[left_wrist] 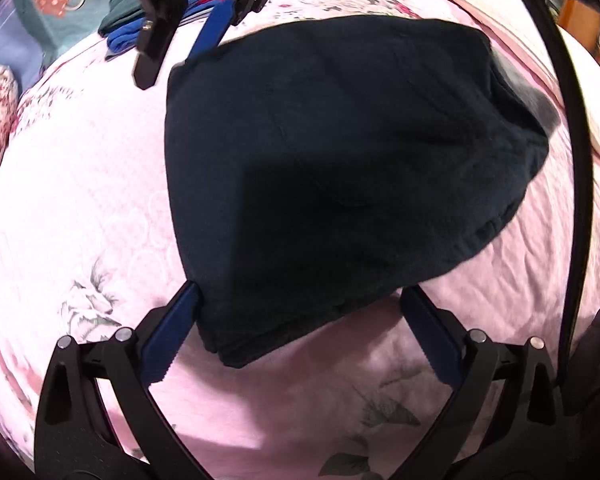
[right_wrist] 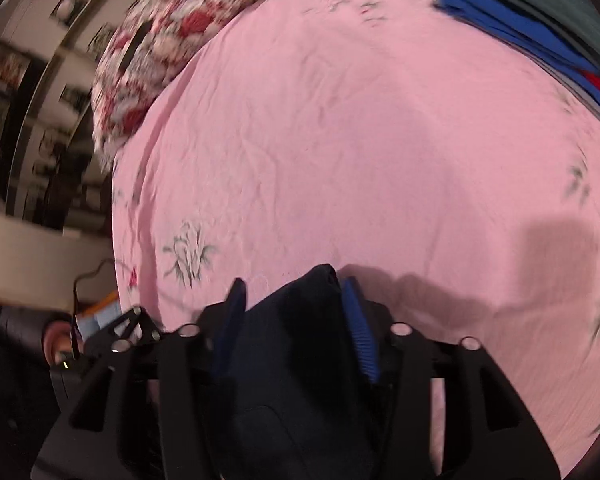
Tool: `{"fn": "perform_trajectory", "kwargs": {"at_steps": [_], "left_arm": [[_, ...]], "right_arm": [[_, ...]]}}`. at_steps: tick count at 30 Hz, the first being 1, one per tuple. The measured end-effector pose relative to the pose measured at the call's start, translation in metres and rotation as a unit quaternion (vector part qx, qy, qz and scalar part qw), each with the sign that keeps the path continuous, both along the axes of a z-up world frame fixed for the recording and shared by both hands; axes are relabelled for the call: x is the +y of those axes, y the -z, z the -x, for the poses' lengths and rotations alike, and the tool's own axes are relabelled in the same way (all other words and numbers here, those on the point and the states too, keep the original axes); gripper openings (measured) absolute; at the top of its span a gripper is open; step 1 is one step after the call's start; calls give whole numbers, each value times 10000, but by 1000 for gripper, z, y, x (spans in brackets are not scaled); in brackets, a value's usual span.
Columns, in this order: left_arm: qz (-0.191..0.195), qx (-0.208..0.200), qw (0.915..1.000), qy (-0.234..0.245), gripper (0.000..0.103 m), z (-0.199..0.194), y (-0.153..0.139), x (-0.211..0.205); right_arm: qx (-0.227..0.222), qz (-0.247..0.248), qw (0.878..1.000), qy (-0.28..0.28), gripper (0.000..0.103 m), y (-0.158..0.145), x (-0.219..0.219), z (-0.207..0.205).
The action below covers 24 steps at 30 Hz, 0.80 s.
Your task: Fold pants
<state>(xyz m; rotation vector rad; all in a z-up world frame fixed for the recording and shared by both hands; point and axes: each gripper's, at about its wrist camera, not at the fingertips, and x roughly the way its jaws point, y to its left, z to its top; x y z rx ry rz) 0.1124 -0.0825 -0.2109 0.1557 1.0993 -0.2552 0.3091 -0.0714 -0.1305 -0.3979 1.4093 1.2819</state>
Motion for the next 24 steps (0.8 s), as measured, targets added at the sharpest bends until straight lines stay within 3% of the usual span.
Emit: {"fn": "perform_trajectory", "kwargs": {"at_steps": [3,8,10,13,14,16,18,20,22,24], "left_arm": [[15,-32,10000,-49,101,1,2,2],[114,-36,9999,-89,101,1,3,6],[112,-18,9999,-92,101,0,4,8],[141,189,9995,-200,101,-4,5,14],[264,388,9977,-488,101,-6,3,26],[683,426,9909,-1083,101,-1,-6,52],[1393,636,9757,-1566,100,3,-8,80],[1849,800,9635,-1761,98,5,-3,93],[1981,779,9599,-1825,95,4,-2,97],[2343,847,9509,-1836,83,-2,-2,102]], "right_arm": [[-175,305,9981,-500,52,9,8,-7],[509,294,9926,-1059,51,25,20,-12],[615,431,9902,-1179,38,33,26,-8],[644,474,9898,-1180,31,38,27,-9],[614,442,9901,-1184,30,37,26,-8],[534,348,9915,-1137,30,32,20,-8],[467,254,9931,-1041,30,31,14,-7],[486,189,9941,-948,30,32,11,-8],[567,118,9947,-848,30,34,9,-11],[638,23,9950,-762,30,36,6,-13]]}}
